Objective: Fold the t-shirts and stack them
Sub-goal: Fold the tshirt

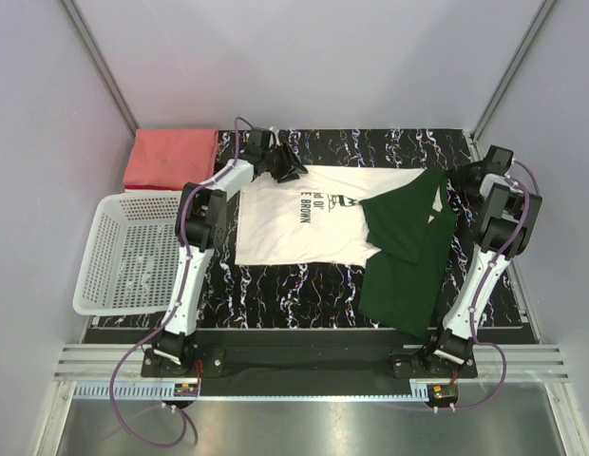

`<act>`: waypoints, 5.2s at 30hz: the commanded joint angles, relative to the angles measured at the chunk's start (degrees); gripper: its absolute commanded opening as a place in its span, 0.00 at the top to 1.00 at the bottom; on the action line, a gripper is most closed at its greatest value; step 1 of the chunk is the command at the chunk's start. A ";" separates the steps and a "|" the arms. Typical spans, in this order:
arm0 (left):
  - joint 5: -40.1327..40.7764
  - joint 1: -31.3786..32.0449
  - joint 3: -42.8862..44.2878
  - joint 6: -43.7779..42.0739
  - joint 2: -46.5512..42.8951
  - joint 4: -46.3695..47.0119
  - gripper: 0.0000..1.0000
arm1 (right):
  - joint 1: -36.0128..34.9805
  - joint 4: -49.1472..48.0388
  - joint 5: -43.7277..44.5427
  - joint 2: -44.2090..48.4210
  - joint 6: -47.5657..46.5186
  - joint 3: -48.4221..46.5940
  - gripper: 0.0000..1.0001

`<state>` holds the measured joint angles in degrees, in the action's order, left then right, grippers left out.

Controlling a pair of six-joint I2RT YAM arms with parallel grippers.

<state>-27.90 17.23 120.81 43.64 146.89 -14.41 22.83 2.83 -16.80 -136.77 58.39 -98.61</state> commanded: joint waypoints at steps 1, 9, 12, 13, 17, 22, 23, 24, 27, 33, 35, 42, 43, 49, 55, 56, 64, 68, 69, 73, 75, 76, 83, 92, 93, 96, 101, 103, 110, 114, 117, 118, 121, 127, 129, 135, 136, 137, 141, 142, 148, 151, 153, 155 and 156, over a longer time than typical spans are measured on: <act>-0.04 -1.15 3.11 1.01 1.12 4.48 0.52 | 0.73 -7.05 1.35 -3.50 2.69 -4.74 1.00; -3.12 -1.59 -1.27 0.66 -4.50 9.49 0.48 | 0.02 -3.80 -1.83 -6.23 -1.17 -12.93 0.95; -3.91 -1.85 -3.82 -0.66 -8.71 8.88 0.46 | 0.02 -3.18 -1.75 -3.34 -2.66 -11.44 0.78; -4.35 -1.85 -4.27 -1.09 -9.68 8.44 0.46 | 0.02 -1.18 -1.23 -1.59 -3.97 -11.17 0.76; -5.14 -1.77 -6.38 -3.90 -16.00 2.76 0.46 | 0.20 3.41 0.98 2.90 -5.74 -9.33 0.62; -3.67 -0.89 -14.00 -10.32 -25.93 -6.14 0.45 | 0.20 16.23 -0.61 6.50 -8.73 -13.46 0.52; -2.78 -0.54 -18.46 -12.85 -28.04 -8.59 0.45 | 0.20 17.20 -0.08 7.73 -8.73 -12.50 0.51; -1.73 -0.27 -20.42 -14.27 -32.50 -10.00 0.45 | 0.20 17.47 0.01 8.88 -8.82 -11.36 0.50; 3.10 1.22 -29.56 -19.02 -41.81 -14.32 0.45 | 0.37 18.70 -2.62 12.48 -9.17 -7.57 0.44; 13.05 4.56 -48.72 -22.29 -57.91 -18.11 0.41 | -0.07 22.83 -4.64 26.08 -9.70 4.62 0.26; 14.36 4.65 -55.14 -22.10 -60.48 -17.40 0.41 | -0.77 22.75 -7.35 29.79 -9.96 8.33 0.14; 21.64 4.65 -64.38 -22.37 -62.60 -16.79 0.43 | -3.84 22.31 -14.05 41.21 -15.66 24.49 0.00; 22.10 4.65 -65.69 -21.76 -62.86 -16.61 0.43 | -4.11 22.39 -14.57 42.10 -16.02 25.99 0.00; 19.91 5.09 -65.88 -22.37 -58.83 -16.88 0.42 | -3.50 17.75 -19.84 48.52 -11.13 35.75 0.00; 23.66 5.00 -67.81 -21.40 -59.08 -17.49 0.40 | -0.51 11.32 -26.45 49.92 -1.18 43.31 0.00; 24.20 5.00 -67.64 -21.14 -59.00 -17.40 0.40 | -0.42 12.19 -24.18 50.80 -1.00 44.37 0.00; 15.50 6.14 -58.26 -22.88 -60.76 -21.87 0.30 | 2.65 26.85 -18.54 56.17 -7.75 47.28 0.00; 19.29 6.06 -55.69 -26.67 -58.12 -27.24 0.34 | 6.34 35.73 -12.23 58.28 -14.17 46.93 0.00; 18.94 6.23 -55.77 -27.11 -58.29 -27.51 0.36 | 7.83 36.62 -10.12 59.24 -14.96 47.19 0.00; 21.47 9.38 -53.59 -30.01 -60.14 -30.65 0.38 | 11.00 38.04 -3.88 59.08 -19.97 46.84 0.16; 23.84 10.18 -52.35 -31.41 -60.31 -31.99 0.41 | 11.01 37.43 -2.02 58.72 -21.56 46.58 0.35; 23.86 10.36 -52.35 -31.77 -60.58 -32.34 0.44 | 10.92 37.25 -0.97 58.55 -21.56 46.84 0.41; 23.43 15.45 -52.17 -32.56 -61.55 -31.99 0.44 | 11.01 38.30 4.49 61.36 -14.11 54.82 0.38; 22.98 17.39 -54.19 -34.94 -65.76 -31.29 0.43 | 10.83 35.93 9.59 61.28 -11.89 60.11 0.41; 22.37 17.57 -54.54 -34.94 -66.03 -30.85 0.43 | 10.75 35.58 9.85 61.10 -12.07 60.20 0.41; 22.97 17.92 -54.81 -35.11 -66.29 -30.59 0.43 | 10.83 34.44 11.26 59.96 -12.51 60.64 0.41; 20.96 18.10 -54.81 -35.37 -66.73 -30.41 0.41 | 10.74 35.84 13.63 60.30 -15.31 58.45 0.42; 20.78 18.10 -54.81 -35.64 -66.82 -30.23 0.41 | 10.74 36.54 14.59 60.13 -16.64 57.48 0.42; 20.78 18.18 -55.16 -35.82 -67.17 -29.88 0.40 | 6.90 34.61 16.44 55.31 -16.56 59.23 0.42; 21.48 18.01 -54.90 -35.82 -66.82 -29.97 0.40 | 2.84 33.30 17.77 51.79 -14.97 58.36 0.41; 22.88 18.10 -55.33 -35.81 -66.73 -29.97 0.39 | 2.13 33.38 17.41 49.23 -14.45 57.65 0.48; 23.24 18.10 -55.42 -35.82 -66.65 -29.97 0.39 | 2.13 33.21 17.41 49.40 -14.18 57.74 0.56; 24.56 18.10 -55.77 -36.08 -66.21 -29.97 0.39 | 2.13 33.99 19.51 52.38 -14.44 57.65 0.90; 30.54 18.19 -54.81 -36.52 -62.52 -30.85 0.41 | 2.13 38.04 22.08 56.87 -17.52 52.82 1.00; 30.45 18.19 -54.37 -36.87 -60.59 -31.20 0.41 | 2.04 38.04 20.41 58.19 -18.05 52.03 1.00; 34.49 19.23 -52.53 -36.87 -52.95 -32.60 0.46 | 2.13 38.56 17.15 65.04 -19.80 50.27 1.00; 34.41 19.50 -52.26 -37.04 -51.89 -32.78 0.45 | 2.13 38.74 17.32 66.10 -20.68 50.09 1.00; 34.84 19.68 -52.17 -37.22 -50.23 -32.78 0.45 | 2.13 38.65 17.24 67.93 -21.03 49.83 1.00; 37.83 19.68 -51.65 -38.62 -48.28 -32.43 0.44 | 2.13 38.48 12.68 69.97 -22.53 50.09 1.00; 38.44 19.68 -51.47 -38.98 -47.93 -32.08 0.44 | 2.13 38.39 11.97 70.15 -22.97 50.35 1.00; 45.91 19.77 -50.41 -40.47 -43.09 -32.08 0.42 | 2.13 36.72 9.59 72.52 -23.41 53.69 1.00; 45.13 19.85 -50.85 -40.91 -42.74 -31.20 0.42 | 2.13 36.11 7.32 73.22 -23.41 54.84 1.00; 44.16 19.86 -50.77 -41.53 -42.48 -30.85 0.43 | 2.13 36.11 7.04 73.31 -23.24 55.01 1.00; 44.33 19.94 -50.68 -42.57 -41.60 -30.59 0.43 | 2.04 35.84 6.52 73.66 -22.88 55.10 1.00; 44.86 19.86 -50.59 -42.76 -41.25 -30.59 0.43 | 2.13 35.75 6.51 73.75 -22.88 55.10 1.00</act>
<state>14.66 36.93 68.55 3.07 104.55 -46.41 25.15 40.12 -8.16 -64.66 35.99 -43.51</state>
